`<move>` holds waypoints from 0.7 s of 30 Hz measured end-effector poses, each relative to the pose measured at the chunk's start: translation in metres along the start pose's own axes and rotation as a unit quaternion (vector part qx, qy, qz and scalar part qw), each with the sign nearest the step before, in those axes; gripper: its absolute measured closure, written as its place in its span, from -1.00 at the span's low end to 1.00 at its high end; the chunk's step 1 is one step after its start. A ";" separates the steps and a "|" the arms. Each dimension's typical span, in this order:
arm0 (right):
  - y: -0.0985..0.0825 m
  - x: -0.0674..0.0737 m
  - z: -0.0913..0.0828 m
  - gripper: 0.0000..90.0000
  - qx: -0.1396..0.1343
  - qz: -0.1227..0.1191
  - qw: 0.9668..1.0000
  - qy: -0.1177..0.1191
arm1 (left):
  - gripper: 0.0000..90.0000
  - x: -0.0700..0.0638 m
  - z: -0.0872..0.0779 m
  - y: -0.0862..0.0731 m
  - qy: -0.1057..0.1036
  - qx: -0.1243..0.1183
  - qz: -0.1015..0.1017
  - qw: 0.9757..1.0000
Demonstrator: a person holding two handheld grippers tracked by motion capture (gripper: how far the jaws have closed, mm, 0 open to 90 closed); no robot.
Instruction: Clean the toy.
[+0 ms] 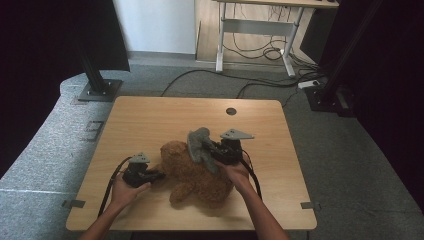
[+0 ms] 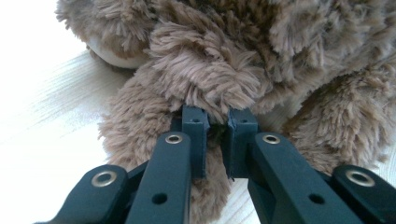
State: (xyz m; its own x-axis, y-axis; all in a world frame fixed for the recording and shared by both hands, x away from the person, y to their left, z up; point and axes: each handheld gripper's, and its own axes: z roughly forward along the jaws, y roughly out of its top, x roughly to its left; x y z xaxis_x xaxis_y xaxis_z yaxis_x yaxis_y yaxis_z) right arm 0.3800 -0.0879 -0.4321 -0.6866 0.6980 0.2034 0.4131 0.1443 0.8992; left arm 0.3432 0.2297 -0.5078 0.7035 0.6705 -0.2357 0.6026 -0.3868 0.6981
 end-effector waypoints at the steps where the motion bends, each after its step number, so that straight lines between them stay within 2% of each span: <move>1: 0.005 0.005 0.003 0.75 -0.003 -0.003 1.000 0.005 | 0.79 0.000 0.000 -0.001 -0.001 0.000 -0.001 1.000; 4: 0.012 0.020 0.016 0.75 0.000 -0.016 1.000 0.016 | 0.79 -0.002 0.001 -0.002 0.002 0.003 0.003 1.000; 6: 0.009 0.025 0.026 0.75 0.022 -0.026 0.999 0.008 | 0.79 -0.003 0.002 -0.004 0.006 0.007 0.005 1.000; 8: 0.001 0.024 0.035 0.75 0.051 -0.024 0.998 -0.004 | 0.79 -0.004 0.002 -0.007 0.008 0.011 0.006 1.000; 11: -0.009 0.010 0.035 0.75 0.074 0.002 0.997 -0.015 | 0.80 -0.007 0.003 -0.008 0.008 0.012 0.009 1.000; 15: -0.018 -0.007 0.028 0.75 0.100 0.012 0.994 -0.040 | 0.80 -0.007 0.004 -0.008 0.010 0.014 0.005 1.000; 16: -0.026 -0.015 0.024 0.75 0.113 0.016 0.993 -0.043 | 0.80 -0.006 0.003 -0.008 0.010 0.015 0.006 1.000; 21: -0.053 -0.037 0.006 0.75 0.130 0.043 0.990 -0.036 | 0.80 -0.008 0.005 -0.009 0.011 0.016 0.007 1.000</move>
State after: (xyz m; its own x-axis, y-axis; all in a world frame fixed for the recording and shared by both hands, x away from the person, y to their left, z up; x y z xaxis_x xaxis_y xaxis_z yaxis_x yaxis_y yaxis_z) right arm 0.3866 -0.1172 -0.4894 -0.6022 0.7620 0.2380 0.6147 0.2524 0.7473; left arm 0.3340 0.2241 -0.5155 0.7039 0.6785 -0.2103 0.6044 -0.4166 0.6791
